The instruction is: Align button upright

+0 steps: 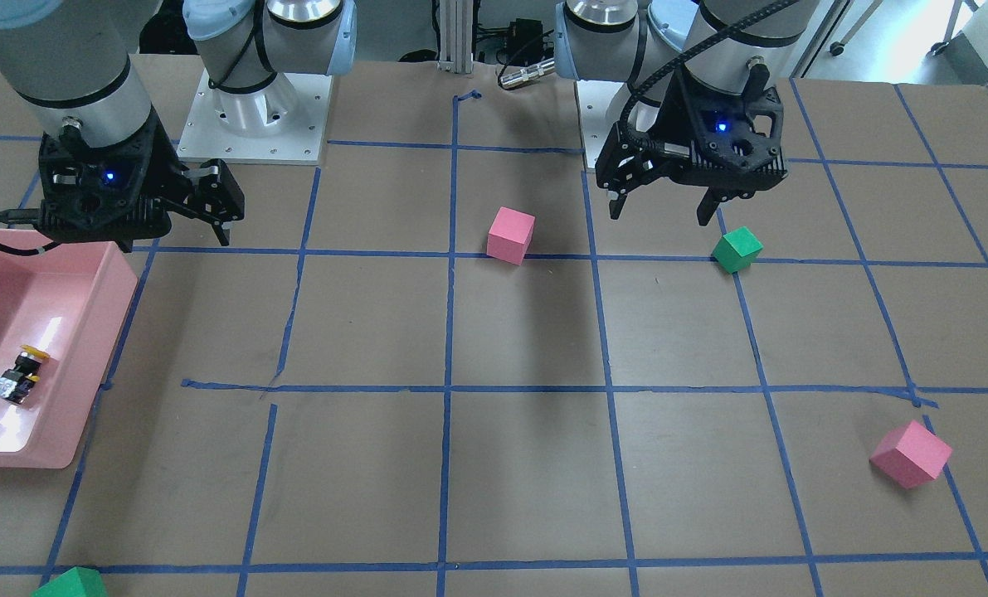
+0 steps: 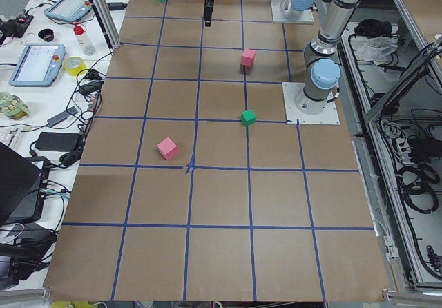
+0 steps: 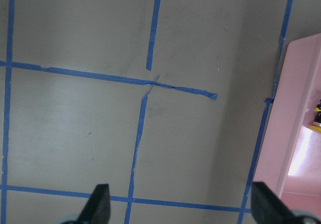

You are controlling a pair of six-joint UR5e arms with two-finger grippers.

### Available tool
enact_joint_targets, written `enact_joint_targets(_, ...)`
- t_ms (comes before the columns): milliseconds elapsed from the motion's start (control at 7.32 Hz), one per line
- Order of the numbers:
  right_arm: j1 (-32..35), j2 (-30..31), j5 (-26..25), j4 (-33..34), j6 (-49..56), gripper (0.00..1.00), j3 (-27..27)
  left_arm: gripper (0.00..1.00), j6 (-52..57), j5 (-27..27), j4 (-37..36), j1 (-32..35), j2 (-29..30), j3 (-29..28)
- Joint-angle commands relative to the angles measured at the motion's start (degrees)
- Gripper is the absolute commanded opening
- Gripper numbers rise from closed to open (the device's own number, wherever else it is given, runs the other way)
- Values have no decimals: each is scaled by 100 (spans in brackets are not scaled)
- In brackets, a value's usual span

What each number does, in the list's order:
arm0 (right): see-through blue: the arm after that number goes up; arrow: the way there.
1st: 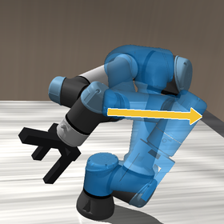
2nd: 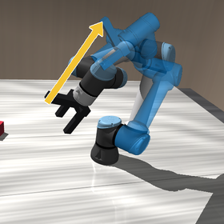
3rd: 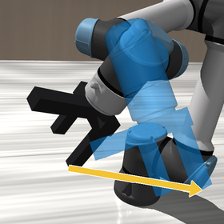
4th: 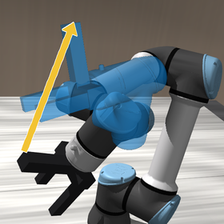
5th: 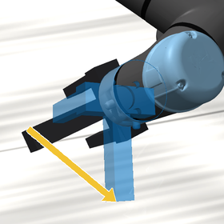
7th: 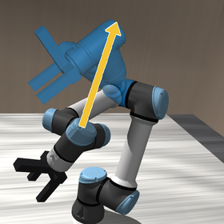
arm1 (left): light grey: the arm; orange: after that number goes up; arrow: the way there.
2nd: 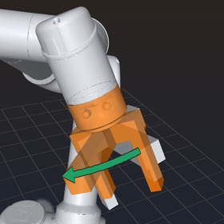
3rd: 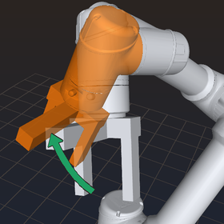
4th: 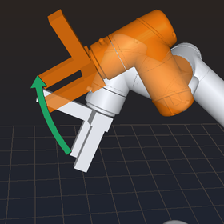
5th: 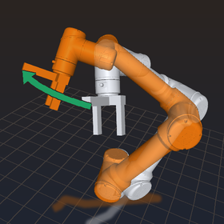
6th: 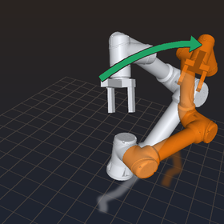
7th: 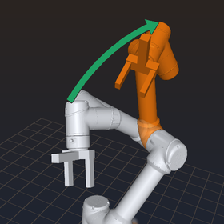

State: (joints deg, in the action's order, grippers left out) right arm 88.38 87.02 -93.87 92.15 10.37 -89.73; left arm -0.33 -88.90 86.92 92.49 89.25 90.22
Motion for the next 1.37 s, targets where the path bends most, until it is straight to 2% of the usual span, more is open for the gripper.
enact_joint_targets(0,4,-1,0,-4,-8,100,0,100,-2,-14,0,-3,23,4)
enact_joint_targets(820,-49,-10,0,58,0,100,0,100,-19,-14,-9,5,49,4)
enact_joint_targets(1230,-705,-36,17,49,97,100,0,100,-11,-14,-9,-3,110,-66)
